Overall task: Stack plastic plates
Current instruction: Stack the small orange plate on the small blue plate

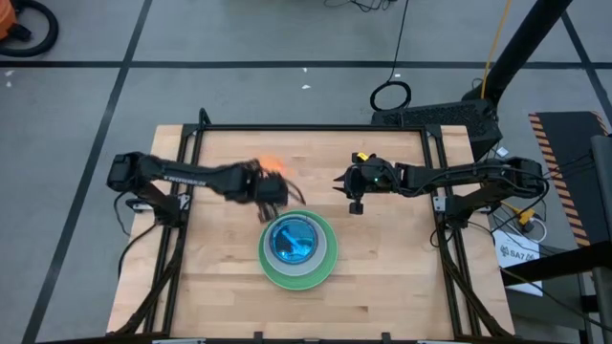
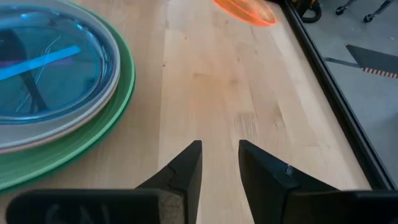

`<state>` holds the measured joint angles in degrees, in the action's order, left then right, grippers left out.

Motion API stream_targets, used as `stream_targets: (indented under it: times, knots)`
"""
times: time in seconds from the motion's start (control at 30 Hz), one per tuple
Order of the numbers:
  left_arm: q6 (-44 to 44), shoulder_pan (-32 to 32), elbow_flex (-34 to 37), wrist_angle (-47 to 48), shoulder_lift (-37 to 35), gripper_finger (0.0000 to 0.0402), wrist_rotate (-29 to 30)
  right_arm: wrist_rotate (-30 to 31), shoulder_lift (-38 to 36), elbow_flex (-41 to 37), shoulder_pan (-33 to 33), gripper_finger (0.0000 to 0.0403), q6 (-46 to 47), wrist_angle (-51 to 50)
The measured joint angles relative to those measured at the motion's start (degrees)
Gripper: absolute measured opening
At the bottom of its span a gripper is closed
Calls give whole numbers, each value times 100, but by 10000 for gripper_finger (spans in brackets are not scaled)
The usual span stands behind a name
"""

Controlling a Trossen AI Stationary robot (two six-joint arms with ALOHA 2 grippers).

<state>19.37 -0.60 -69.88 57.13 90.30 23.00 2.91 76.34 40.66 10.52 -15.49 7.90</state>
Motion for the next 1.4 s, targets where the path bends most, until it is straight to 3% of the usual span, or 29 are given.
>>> stream_targets:
  times: [0.17, 0.27, 0.47, 0.57, 0.97, 1.23, 1.4]
  knots:
    - [-1170, 1230, -392, -234, 0, 7, -204, 0, -75, 0, 0, 98, -22, -91]
    - [-1718, 1900, -408, -755, 0, 7, -879, 0, -202, 0, 0, 98, 1, -184]
    - [-1873, 2680, -385, -1909, 9, 7, -998, 0, -393, 0, 0, 98, 112, -218]
    - [-1848, 2785, -387, -2186, 107, 7, -997, -1, -416, 0, 0, 98, 116, -213]
    - [-1030, 2755, -383, -1770, 780, 10, -943, -2, -420, 0, 0, 98, 132, -188]
    - [-901, 2735, -383, -1612, 782, 65, -928, -10, -420, 0, -28, 98, 588, -215]
    - [-1202, 2774, -381, -1779, 782, 81, -878, -6, -420, -48, -499, 98, 967, -220]
